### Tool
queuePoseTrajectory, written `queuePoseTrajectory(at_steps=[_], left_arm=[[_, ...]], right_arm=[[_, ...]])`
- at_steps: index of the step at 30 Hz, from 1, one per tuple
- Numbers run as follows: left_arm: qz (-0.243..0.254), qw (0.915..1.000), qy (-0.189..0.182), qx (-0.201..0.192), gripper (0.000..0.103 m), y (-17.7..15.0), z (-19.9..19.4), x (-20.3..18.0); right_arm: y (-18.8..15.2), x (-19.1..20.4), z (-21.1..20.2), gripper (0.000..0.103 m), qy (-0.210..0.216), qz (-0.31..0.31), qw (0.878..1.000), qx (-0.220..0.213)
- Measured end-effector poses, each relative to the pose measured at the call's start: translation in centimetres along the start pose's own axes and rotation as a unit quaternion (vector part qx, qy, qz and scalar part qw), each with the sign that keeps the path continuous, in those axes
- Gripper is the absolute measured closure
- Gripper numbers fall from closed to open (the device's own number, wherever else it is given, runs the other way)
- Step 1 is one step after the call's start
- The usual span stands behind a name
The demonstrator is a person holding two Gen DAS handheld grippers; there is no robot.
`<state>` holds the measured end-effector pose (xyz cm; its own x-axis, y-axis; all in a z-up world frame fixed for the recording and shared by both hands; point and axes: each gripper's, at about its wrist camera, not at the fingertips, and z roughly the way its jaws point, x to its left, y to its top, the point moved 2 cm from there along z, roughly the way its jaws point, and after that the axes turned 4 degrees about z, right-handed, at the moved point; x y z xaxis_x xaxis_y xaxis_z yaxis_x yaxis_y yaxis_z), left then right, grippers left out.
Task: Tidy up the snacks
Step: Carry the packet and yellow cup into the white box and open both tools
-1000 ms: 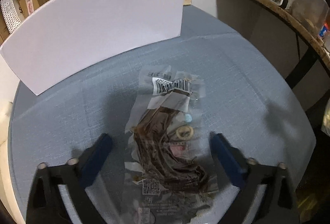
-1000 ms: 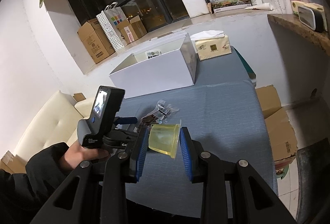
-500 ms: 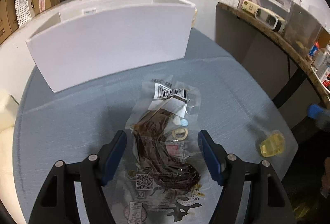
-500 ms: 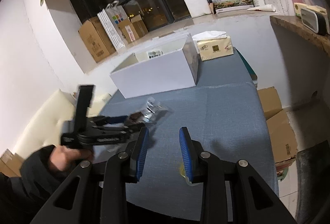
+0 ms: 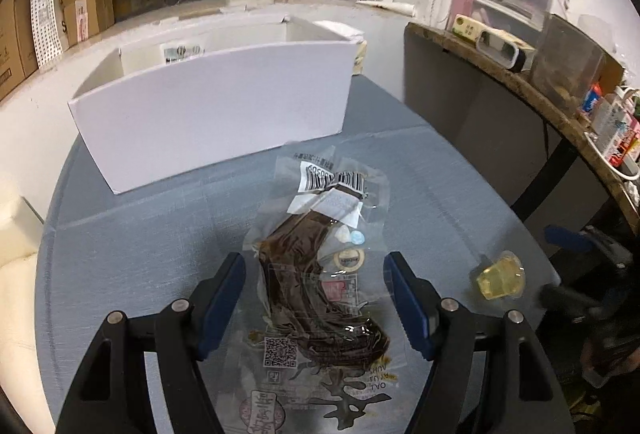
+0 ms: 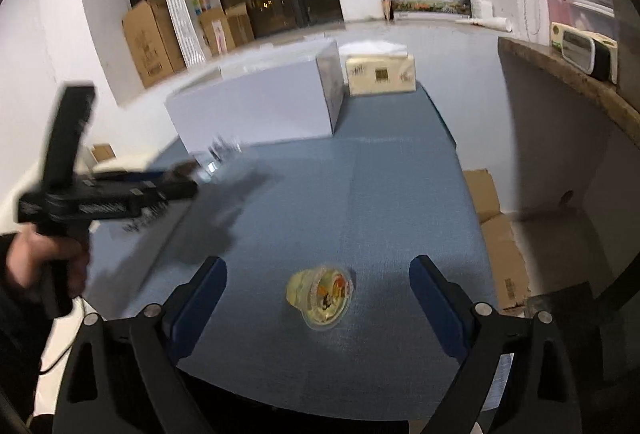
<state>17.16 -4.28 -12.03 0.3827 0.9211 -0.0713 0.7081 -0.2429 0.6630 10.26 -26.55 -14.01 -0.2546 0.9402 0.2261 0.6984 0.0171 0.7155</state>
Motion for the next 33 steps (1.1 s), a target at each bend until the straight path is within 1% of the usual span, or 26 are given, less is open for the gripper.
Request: queuePoseTrajectory(at_steps=[5, 6, 7, 8, 9, 10, 14, 18, 21, 24, 27, 29, 32, 33], left_arm=[[0.001, 0.9999, 0.003, -0.010, 0.027, -0.6, -1.8, 0.2], [0.000, 0.9999, 0.005, -0.010, 0.027, -0.8, -2.0, 0.3], [-0.002, 0.9999, 0.004, -0.011, 0.027, -0.9, -2.2, 0.3], [-0.005, 0.9999, 0.004, -0.013, 0.027, -1.1, -2.5, 0.4], [-0.007, 0.9999, 0.004, -0.013, 0.027, -1.2, -2.5, 0.4], [-0.009, 0.9999, 0.006, -0.013, 0.027, -1.3, -2.5, 0.5], [-0.016, 0.9997, 0.003, -0.016, 0.027, -1.8, -2.8, 0.6], [-0.023, 0.9993, 0.004, -0.031, 0.027, -1.5, -3.8, 1.1], [-0.025, 0.9984, 0.011, -0.049, 0.027, -0.5, -4.9, 1.9], [-0.034, 0.9963, 0.022, -0.076, 0.027, 2.0, -6.4, 3.5], [-0.036, 0.9936, 0.038, -0.100, 0.027, 5.0, -7.3, 5.2], [-0.044, 0.9910, 0.047, -0.117, 0.027, 7.9, -7.5, 6.9], [-0.053, 0.9884, 0.060, -0.129, 0.027, 11.1, -6.8, 9.3], [-0.058, 0.9877, 0.061, -0.131, 0.027, 11.9, -6.4, 10.1]], right_arm=[[-0.9, 0.6, 2.2, 0.009, -0.016, -0.015, 0.999, 0.023], [-1.0, 0.6, 2.6, 0.014, -0.018, -0.018, 0.999, 0.027], [-1.1, 0.7, 3.0, 0.023, -0.025, -0.019, 0.999, 0.030], [-1.2, 0.7, 3.5, 0.030, -0.034, -0.023, 0.999, 0.034], [-1.3, 0.7, 3.9, 0.049, -0.038, -0.025, 0.998, 0.041], [-1.4, 0.6, 4.2, 0.054, -0.042, -0.025, 0.998, 0.048], [-1.2, 0.7, 4.2, 0.055, -0.026, -0.027, 0.998, 0.049], [0.5, 1.3, 3.2, 0.055, -0.011, -0.032, 0.999, 0.027], [3.3, 2.4, 2.9, 0.055, -0.002, -0.047, 0.999, 0.007], [7.4, 4.2, 2.9, 0.055, 0.009, -0.068, 0.997, -0.020], [12.3, 6.2, 3.9, 0.055, 0.016, -0.086, 0.995, -0.046], [15.6, 7.5, 5.1, 0.055, 0.017, -0.092, 0.994, -0.056], [20.7, 9.6, 7.6, 0.055, 0.022, -0.097, 0.993, -0.061], [21.6, 9.9, 8.0, 0.055, 0.020, -0.096, 0.993, -0.063]])
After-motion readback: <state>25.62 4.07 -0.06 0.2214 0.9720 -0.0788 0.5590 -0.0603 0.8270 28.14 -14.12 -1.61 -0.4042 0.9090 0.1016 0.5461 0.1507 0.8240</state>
